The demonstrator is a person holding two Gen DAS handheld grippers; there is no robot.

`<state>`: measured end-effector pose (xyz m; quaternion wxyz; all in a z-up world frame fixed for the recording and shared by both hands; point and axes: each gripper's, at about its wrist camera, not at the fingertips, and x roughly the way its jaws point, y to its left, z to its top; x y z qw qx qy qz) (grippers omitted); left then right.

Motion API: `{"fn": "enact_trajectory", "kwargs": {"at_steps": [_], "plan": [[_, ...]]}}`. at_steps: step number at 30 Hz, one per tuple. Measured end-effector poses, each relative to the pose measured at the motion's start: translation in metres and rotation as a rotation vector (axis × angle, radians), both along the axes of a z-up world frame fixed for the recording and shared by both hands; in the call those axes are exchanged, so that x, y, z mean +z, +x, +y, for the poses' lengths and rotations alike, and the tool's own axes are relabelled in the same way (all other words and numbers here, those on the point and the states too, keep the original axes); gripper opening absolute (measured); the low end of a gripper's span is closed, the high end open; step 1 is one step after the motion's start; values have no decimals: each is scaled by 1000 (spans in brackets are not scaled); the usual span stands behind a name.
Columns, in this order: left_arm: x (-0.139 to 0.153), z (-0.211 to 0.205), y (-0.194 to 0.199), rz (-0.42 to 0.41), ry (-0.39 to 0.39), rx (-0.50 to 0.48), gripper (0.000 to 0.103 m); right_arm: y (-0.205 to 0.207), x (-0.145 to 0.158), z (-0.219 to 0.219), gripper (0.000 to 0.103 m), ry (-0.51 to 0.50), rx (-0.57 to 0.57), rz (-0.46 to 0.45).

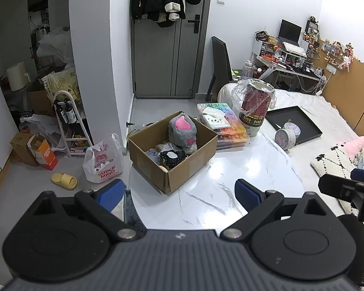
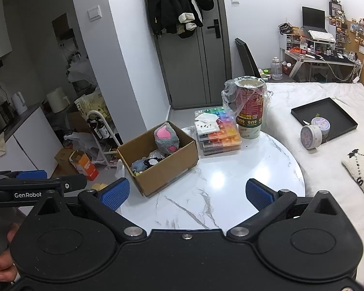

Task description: Organize soft objects

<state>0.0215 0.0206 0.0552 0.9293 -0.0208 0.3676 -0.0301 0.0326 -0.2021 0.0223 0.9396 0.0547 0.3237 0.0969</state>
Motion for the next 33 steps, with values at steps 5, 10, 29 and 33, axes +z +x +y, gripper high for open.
{"fn": "enact_trajectory", "kwargs": {"at_steps": [5, 10, 29, 33], "plan": [[0, 0, -1, 0, 1, -1, 97, -1, -1, 2, 103, -3, -1, 2], [-1, 0, -1, 1, -1, -2, 97, -1, -2, 2, 103, -7, -4, 8], [-3, -6, -4, -5, -1, -5, 97, -1, 1, 0, 103, -14, -15, 4], [-3, -7, -5, -7, 3, -6, 97, 1, 1, 0, 103, -16, -15, 5]]}}
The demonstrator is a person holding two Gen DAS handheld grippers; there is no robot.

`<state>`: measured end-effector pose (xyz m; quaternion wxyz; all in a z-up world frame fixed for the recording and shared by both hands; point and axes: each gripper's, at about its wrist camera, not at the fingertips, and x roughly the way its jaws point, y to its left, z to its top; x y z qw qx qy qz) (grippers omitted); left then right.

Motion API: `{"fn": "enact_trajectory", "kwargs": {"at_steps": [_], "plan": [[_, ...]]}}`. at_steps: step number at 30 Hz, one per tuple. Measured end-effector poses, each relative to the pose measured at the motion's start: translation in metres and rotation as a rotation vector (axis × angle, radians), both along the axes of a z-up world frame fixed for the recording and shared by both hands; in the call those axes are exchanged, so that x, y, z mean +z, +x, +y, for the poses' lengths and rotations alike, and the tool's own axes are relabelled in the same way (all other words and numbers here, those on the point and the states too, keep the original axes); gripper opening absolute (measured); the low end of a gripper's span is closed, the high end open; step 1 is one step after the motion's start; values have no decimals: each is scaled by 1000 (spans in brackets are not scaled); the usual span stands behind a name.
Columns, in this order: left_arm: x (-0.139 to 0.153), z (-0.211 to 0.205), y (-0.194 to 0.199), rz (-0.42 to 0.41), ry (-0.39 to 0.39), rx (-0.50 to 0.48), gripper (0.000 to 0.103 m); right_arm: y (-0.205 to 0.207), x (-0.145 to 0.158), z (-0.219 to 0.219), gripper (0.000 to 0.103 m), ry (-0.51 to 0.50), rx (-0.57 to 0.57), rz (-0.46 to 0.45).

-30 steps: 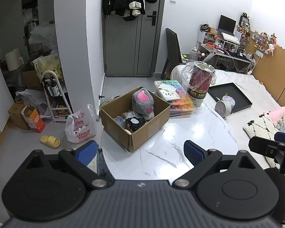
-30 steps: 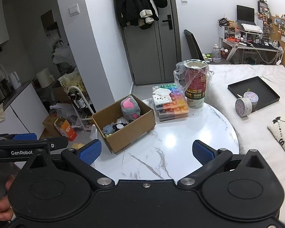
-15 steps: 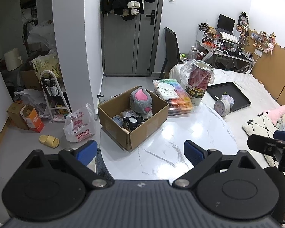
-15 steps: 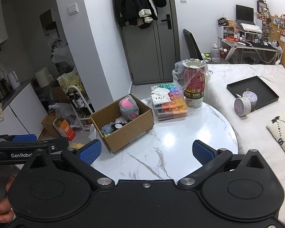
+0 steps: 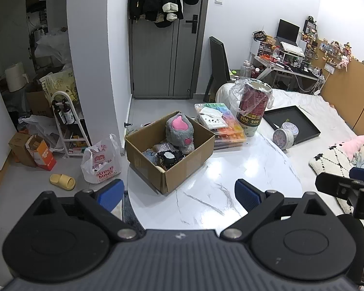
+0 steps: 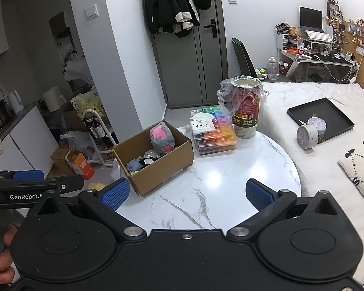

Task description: Organize soft objects

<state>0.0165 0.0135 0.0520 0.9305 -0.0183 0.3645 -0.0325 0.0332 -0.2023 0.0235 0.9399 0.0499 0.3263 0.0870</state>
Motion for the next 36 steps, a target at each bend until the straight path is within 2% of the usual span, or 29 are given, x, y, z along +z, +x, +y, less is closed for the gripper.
{"fn": "enact_trajectory", "kwargs": {"at_steps": [36], "plan": [[0, 2, 6, 9, 1, -23, 97, 10, -7, 2, 103, -20, 1, 21]]}}
